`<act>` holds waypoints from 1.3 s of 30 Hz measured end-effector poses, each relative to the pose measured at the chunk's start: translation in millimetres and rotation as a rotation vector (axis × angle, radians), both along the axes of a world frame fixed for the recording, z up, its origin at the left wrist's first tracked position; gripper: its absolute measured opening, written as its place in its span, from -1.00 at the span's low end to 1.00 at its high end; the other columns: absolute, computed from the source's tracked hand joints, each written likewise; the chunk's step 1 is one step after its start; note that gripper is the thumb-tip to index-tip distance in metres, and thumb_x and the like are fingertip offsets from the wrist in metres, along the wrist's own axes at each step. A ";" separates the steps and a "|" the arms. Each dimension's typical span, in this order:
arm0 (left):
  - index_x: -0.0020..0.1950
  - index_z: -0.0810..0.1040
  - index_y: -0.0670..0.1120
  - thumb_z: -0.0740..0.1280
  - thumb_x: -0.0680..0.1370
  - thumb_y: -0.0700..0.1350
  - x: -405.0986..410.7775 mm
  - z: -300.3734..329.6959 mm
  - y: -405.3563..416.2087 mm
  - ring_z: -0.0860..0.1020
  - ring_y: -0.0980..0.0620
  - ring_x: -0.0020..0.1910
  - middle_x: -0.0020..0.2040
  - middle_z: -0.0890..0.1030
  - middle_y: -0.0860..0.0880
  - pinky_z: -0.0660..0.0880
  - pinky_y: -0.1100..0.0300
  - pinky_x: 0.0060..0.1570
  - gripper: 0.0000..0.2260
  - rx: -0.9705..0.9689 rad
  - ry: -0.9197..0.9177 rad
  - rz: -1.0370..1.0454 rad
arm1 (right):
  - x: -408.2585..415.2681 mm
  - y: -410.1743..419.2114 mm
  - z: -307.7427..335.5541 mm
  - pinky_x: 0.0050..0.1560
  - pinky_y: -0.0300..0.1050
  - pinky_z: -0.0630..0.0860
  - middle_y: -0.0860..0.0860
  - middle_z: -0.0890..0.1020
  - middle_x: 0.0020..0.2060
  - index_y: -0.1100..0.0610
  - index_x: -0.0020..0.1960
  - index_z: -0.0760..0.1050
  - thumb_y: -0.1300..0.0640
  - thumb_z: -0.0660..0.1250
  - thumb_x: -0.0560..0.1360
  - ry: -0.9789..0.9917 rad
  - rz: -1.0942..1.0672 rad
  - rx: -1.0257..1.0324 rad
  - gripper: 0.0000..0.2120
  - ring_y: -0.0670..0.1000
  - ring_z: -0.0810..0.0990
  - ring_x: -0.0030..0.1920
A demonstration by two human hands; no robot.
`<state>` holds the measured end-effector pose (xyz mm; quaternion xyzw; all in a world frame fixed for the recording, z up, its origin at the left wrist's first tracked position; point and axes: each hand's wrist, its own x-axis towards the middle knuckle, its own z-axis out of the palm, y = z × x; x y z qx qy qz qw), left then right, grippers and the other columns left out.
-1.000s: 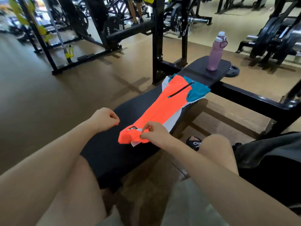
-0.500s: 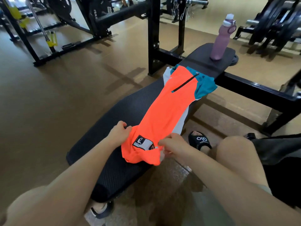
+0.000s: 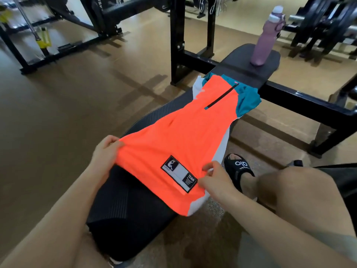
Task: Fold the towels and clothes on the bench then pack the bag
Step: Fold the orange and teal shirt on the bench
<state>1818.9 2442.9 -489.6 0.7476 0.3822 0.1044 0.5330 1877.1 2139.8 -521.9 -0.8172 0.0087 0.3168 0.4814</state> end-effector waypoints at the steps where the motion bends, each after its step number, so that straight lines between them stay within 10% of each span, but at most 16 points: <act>1: -0.18 0.55 -0.02 0.36 0.52 -0.08 -5.9 -2.4 7.9 0.43 0.01 -0.18 -0.21 0.52 0.02 0.35 0.08 -0.16 -0.91 0.068 0.040 -0.011 | -0.9 -1.0 -0.2 -0.17 -0.07 0.42 0.06 0.49 -0.06 0.03 0.10 0.37 0.27 0.37 0.43 -0.011 0.029 -0.029 -0.67 0.05 0.52 -0.10; 5: -0.10 0.50 -0.10 0.26 0.59 -0.12 -10.0 -11.6 22.9 0.40 0.02 -0.20 -0.18 0.48 -0.01 0.33 0.08 -0.19 -0.90 0.176 0.137 -0.049 | -6.1 2.4 3.6 -0.25 -0.13 0.36 0.04 0.51 -0.11 0.03 0.15 0.33 0.20 0.37 0.43 -0.055 0.158 -0.137 -0.64 0.02 0.50 -0.18; 14: -0.03 0.54 -0.07 0.19 0.61 -0.12 -6.1 3.7 23.0 0.58 0.04 -0.28 -0.28 0.64 0.00 0.49 0.05 -0.18 -0.86 -0.607 0.048 -0.019 | -17.6 25.7 18.6 -0.33 -0.15 0.37 0.03 0.52 -0.19 0.05 0.09 0.37 0.30 0.33 0.38 -0.097 0.328 -0.171 -0.66 -0.02 0.48 -0.27; 30: -0.29 0.31 -0.06 0.30 0.58 -0.22 -33.2 -3.0 72.4 0.36 -0.06 -0.49 -0.40 0.29 -0.08 0.36 0.12 -0.46 -0.71 -0.316 0.055 -0.026 | -35.9 48.0 22.1 -0.28 -0.15 0.38 0.04 0.52 -0.14 0.06 0.13 0.40 0.29 0.35 0.41 -0.030 0.292 -0.122 -0.66 -0.04 0.47 -0.25; 39: 0.23 0.56 -0.20 0.18 0.67 -0.04 -36.7 2.8 70.8 0.46 -0.03 -0.24 -0.14 0.48 -0.13 0.47 0.03 -0.12 -0.70 -0.713 0.094 -0.044 | -28.6 50.2 22.6 -0.44 -0.24 0.35 0.02 0.52 -0.18 0.05 0.12 0.36 0.29 0.35 0.40 -0.039 0.370 -0.182 -0.65 -0.05 0.46 -0.32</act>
